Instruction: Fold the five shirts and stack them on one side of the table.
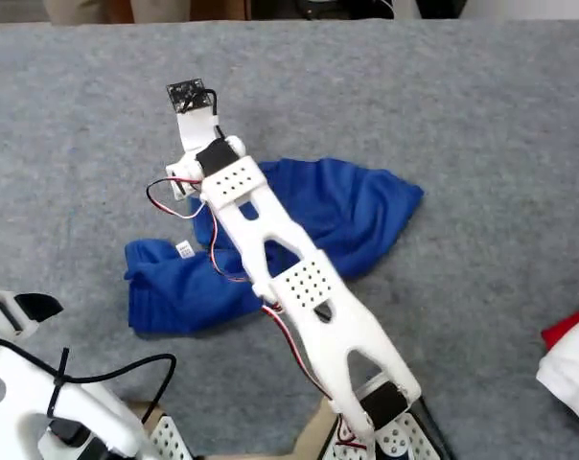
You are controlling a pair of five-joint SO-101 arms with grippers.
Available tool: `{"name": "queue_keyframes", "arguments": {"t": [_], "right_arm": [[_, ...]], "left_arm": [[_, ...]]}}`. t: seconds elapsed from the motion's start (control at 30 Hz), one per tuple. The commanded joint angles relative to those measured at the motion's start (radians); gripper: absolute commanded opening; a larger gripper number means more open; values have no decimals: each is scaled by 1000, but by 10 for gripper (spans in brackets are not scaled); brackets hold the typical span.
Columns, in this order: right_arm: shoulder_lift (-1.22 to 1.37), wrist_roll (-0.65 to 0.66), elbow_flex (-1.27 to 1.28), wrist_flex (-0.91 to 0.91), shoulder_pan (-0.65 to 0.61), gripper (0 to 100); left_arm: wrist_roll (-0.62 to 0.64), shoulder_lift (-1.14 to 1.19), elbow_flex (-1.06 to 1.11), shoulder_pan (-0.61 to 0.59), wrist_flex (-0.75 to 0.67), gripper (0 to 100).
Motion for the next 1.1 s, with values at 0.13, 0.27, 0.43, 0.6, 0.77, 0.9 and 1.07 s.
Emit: {"name": "queue_keyframes", "arguments": {"t": [0.13,0.27,0.43,0.6,0.77,0.9,1.07], "right_arm": [[8,87,-87,94,-19,34],[8,114,-91,92,-7,11],[-25,103,-191,97,44,5],[-145,104,-245,144,99,5],[-289,104,-243,222,177,5],[-363,104,-243,285,265,5],[-420,109,-245,387,401,5]], "left_arm": [[0,-18,20,9,-63,357],[-2,-19,21,5,-63,357],[-5,-19,18,2,-58,357],[-5,-19,17,2,-57,357],[-5,-12,23,26,-57,357],[-6,-18,44,127,-55,360],[2,-10,64,292,-52,360]]}}
